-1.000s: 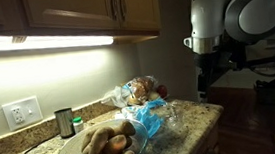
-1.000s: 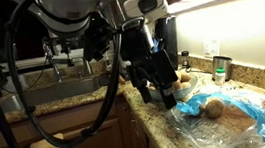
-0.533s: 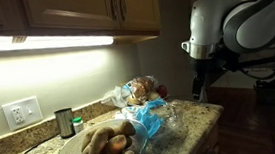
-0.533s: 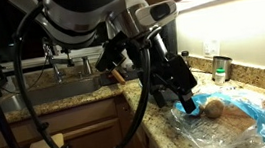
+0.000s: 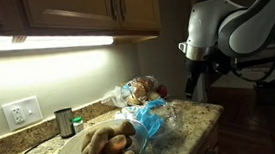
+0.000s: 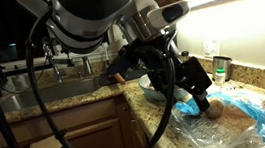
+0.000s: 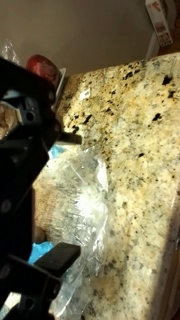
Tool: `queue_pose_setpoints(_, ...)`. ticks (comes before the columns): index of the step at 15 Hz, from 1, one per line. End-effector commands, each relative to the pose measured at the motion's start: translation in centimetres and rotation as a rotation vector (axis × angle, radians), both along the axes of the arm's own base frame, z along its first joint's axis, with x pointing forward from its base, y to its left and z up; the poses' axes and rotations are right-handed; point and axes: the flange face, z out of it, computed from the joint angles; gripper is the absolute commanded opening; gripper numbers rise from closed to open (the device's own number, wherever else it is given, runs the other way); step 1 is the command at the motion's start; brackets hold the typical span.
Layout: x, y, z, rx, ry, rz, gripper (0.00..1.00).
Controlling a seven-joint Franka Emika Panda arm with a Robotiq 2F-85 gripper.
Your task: Remove a potatoe from the bag and put it in the bowl
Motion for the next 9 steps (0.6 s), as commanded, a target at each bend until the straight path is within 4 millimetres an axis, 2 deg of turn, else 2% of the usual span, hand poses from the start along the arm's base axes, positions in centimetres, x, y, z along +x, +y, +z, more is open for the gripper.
queue_pose_setpoints(1,1.7,-0.9,0.5,-0.001,-0.046,-0.008,1.00)
queue_pose_setpoints(9,5.4,-2.1,-0.4,0.050,-0.018,-0.029,1.00)
